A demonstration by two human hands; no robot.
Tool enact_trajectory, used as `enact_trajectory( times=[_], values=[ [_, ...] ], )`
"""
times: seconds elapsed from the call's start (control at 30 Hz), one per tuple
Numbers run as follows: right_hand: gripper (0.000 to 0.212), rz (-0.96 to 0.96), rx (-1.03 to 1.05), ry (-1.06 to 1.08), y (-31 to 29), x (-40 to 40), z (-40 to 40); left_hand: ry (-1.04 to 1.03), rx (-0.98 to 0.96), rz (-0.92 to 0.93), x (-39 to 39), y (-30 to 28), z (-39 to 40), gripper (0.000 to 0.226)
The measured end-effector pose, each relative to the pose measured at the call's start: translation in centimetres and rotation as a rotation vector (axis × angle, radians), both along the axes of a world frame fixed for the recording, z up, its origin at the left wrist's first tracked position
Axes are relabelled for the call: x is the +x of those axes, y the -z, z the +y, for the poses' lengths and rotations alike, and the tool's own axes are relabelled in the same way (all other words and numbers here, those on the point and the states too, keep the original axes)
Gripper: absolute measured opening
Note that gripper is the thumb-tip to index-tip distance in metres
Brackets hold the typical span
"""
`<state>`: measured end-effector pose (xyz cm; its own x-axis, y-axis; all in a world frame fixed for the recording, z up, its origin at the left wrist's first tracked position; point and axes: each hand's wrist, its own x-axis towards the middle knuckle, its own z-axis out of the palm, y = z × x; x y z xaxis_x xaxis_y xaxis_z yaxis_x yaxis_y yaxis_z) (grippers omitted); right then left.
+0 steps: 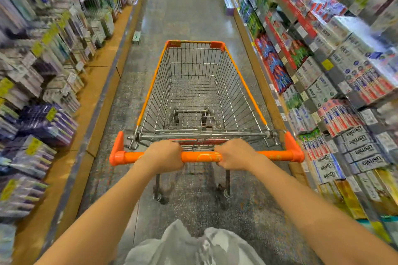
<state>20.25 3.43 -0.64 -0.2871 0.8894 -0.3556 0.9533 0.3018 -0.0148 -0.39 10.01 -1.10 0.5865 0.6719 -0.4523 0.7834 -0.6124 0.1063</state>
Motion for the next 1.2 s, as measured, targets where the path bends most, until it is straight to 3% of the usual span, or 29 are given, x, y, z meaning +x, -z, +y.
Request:
enact_trajectory(
  times=[0.23,0.57,0.83,1.2],
  values=[
    [0.031,-0.081,0.007,-0.047,0.0,3.8,8.5,0.009,0.012,-0.016,2.5,0.6,9.3,0.021],
    [0.029,-0.042,0.036,-0.044,0.9,10.5,25.1,-0.032,0.007,-0.018,8.9,1.5,25.5,0.018],
    [0.025,0.036,-0.044,0.185,1.0,20.3,40.1,-0.118,0.014,0.024,15.3,0.6,40.7,0.019],
    [0.019,0.109,-0.009,0.151,1.1,27.5,65.1,-0.194,0.054,0.008,21.3,1.8,65.9,0.021]
  ],
)
